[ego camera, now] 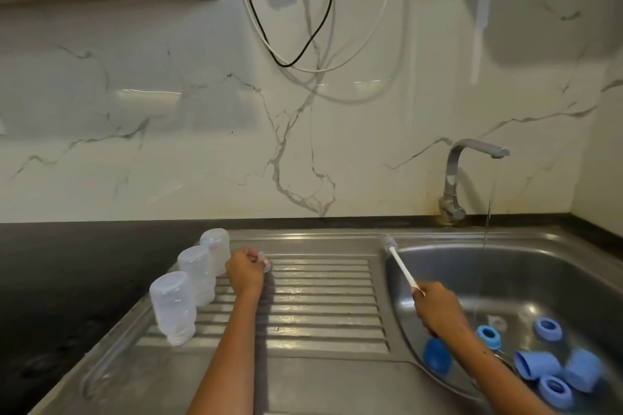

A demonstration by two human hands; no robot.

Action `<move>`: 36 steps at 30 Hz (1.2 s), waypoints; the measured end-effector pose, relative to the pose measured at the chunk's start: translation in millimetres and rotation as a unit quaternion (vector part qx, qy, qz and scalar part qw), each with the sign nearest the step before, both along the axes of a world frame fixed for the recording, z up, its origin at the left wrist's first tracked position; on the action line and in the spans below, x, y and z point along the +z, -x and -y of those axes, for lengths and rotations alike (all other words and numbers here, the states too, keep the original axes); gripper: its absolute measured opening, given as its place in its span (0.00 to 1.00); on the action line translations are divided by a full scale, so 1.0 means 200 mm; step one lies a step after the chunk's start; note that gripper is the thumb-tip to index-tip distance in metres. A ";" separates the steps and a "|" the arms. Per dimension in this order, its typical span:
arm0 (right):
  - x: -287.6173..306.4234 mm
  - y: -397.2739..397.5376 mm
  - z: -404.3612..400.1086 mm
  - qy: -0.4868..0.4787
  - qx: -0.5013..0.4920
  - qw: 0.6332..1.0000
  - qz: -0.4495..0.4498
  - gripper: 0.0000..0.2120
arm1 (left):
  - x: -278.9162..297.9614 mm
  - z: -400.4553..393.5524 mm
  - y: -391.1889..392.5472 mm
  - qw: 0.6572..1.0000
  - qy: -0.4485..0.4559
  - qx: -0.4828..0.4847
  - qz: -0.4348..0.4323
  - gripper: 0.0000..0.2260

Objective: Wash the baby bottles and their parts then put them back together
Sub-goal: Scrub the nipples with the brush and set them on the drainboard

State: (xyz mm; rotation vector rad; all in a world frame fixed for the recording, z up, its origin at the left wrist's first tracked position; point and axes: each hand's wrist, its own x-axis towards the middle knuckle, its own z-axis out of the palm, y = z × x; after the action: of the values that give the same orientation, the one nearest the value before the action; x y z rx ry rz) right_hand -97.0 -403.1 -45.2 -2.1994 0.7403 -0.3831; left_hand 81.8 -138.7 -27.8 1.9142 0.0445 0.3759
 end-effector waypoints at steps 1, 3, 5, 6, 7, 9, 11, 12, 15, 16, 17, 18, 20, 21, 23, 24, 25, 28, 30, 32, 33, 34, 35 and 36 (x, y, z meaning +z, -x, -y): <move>0.00 0.00 0.01 0.002 0.001 1.000 0.001 0.15 | 0.00 0.00 -0.01 1.000 -0.002 -0.001 -0.001 0.06; 0.00 0.00 0.02 0.007 0.000 1.000 -0.002 0.15 | -0.01 -0.01 -0.02 1.000 -0.005 0.000 -0.003 0.06; 0.00 0.00 0.04 0.011 -0.001 1.000 -0.002 0.14 | -0.01 -0.01 -0.02 1.000 -0.008 -0.005 -0.006 0.06; 0.00 0.00 0.04 0.011 -0.002 1.000 0.000 0.14 | -0.01 -0.01 -0.02 1.000 -0.009 -0.009 -0.009 0.07; 0.00 0.00 0.04 0.011 -0.003 1.000 0.002 0.14 | 0.00 -0.01 -0.02 1.000 -0.013 -0.012 -0.013 0.08; 0.00 0.00 0.05 0.010 -0.004 1.000 0.000 0.14 | 0.01 -0.01 -0.01 1.000 -0.020 -0.011 -0.017 0.11; 0.00 0.00 0.05 0.005 -0.005 1.000 -0.005 0.14 | 0.03 -0.01 0.01 0.999 -0.032 0.005 -0.003 0.16; 0.00 0.00 0.05 0.003 -0.006 1.000 -0.008 0.14 | 0.04 0.00 0.02 0.999 -0.040 0.014 0.014 0.16; 0.02 0.00 0.06 0.004 -0.005 1.000 -0.006 0.13 | 0.10 0.09 0.07 0.995 -0.062 0.008 0.072 0.13; 0.04 0.01 0.06 0.005 -0.006 1.000 -0.007 0.13 | 0.12 0.12 0.09 0.994 -0.075 -0.007 0.083 0.12; 0.06 0.02 0.06 0.005 -0.008 1.000 -0.011 0.12 | 0.14 0.17 0.12 0.991 -0.089 -0.030 0.090 0.12; 0.07 0.03 0.07 0.004 -0.010 1.000 -0.018 0.11 | 0.16 0.21 0.15 0.988 -0.105 -0.056 0.095 0.11; 0.10 0.09 0.10 0.004 -0.015 0.999 -0.034 0.11 | 0.17 0.30 0.22 0.981 -0.122 -0.112 0.101 0.10; 0.11 0.12 0.14 0.004 -0.018 0.999 -0.039 0.11 | 0.17 0.34 0.25 0.978 -0.124 -0.132 0.105 0.10; 0.14 0.21 0.24 0.011 -0.034 0.998 -0.050 0.11 | 0.17 0.44 0.31 0.973 -0.124 -0.161 0.106 0.09; 0.16 0.27 0.30 0.025 -0.047 0.997 -0.059 0.11 | 0.16 0.51 0.35 0.970 -0.129 -0.176 0.104 0.08; 0.17 0.33 0.37 0.044 -0.057 0.995 -0.073 0.11 | 0.15 0.57 0.38 0.967 -0.137 -0.190 0.101 0.08; 0.17 0.52 0.58 0.083 -0.092 0.987 -0.107 0.12 | 0.12 0.77 0.47 0.958 -0.148 -0.232 0.085 0.06; 0.16 0.64 0.71 0.101 -0.114 0.979 -0.136 0.13 | 0.09 0.93 0.52 0.949 -0.149 -0.265 0.078 0.06; 0.14 0.70 0.80 0.108 -0.126 0.974 -0.155 0.14 | 0.06 1.08 0.57 0.936 -0.174 -0.297 0.073 0.07; 0.14 0.71 0.83 0.102 -0.125 0.974 -0.160 0.14 | 0.04 1.15 0.58 0.928 -0.187 -0.314 0.069 0.08; 0.13 0.71 0.86 0.096 -0.122 0.974 -0.162 0.14 | 0.02 1.22 0.60 0.919 -0.196 -0.335 0.064 0.09; 0.12 0.71 0.88 0.091 -0.118 0.975 -0.163 0.14 | -0.01 1.29 0.61 0.911 -0.204 -0.354 0.057 0.09; 0.11 0.70 0.89 0.089 -0.116 0.975 -0.165 0.14 | -0.04 1.34 0.62 0.902 -0.218 -0.369 0.053 0.09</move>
State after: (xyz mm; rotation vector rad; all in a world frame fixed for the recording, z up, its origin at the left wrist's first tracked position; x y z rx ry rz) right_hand -236.4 -581.2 -22.5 -2.3824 1.1900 -0.2050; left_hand -42.5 -407.2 -35.7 2.1709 -0.8847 -0.0407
